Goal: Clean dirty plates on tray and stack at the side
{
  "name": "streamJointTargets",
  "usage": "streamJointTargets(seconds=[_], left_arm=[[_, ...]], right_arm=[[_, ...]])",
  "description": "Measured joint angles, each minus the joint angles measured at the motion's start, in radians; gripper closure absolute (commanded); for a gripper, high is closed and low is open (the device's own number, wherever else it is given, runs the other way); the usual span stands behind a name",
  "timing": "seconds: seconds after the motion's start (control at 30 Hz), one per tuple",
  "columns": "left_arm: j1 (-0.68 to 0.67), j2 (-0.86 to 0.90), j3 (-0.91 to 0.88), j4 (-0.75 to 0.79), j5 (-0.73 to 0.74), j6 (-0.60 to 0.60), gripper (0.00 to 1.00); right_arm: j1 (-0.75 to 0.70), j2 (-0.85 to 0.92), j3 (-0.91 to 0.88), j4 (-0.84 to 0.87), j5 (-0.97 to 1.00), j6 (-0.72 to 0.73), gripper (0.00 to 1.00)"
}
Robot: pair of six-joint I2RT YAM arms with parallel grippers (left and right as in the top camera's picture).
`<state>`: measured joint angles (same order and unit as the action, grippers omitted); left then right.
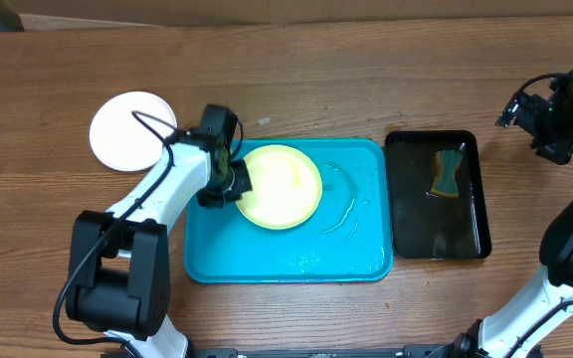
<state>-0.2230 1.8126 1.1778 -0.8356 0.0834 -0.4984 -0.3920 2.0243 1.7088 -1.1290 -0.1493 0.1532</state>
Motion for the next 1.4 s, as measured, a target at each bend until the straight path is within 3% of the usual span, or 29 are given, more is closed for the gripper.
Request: streamJointTargets(seconds=[0.23,0.63,1.1,1.4], left_arm=[[0.000,0.000,0.198,-0.122,-0.071,0.067,0.96],[-0.064,0.000,0.402,-0.140,-0.123,0.088,0.96],[-0.471,0.000,0.433,0.091,-0.364,0.098,0.96],[-0.726,0.000,0.433,0.233,-0.678,0.261,0.96]], right_arm=[[0.000,0.000,0.000,0.000,0.000,0.000,0.00],[0.000,0.000,0.000,0.000,0.000,0.001,0.00],[0.000,0.000,0.000,0.000,0.000,0.000,0.00],[0.000,0.000,0.000,0.000,0.000,0.001,0.00]])
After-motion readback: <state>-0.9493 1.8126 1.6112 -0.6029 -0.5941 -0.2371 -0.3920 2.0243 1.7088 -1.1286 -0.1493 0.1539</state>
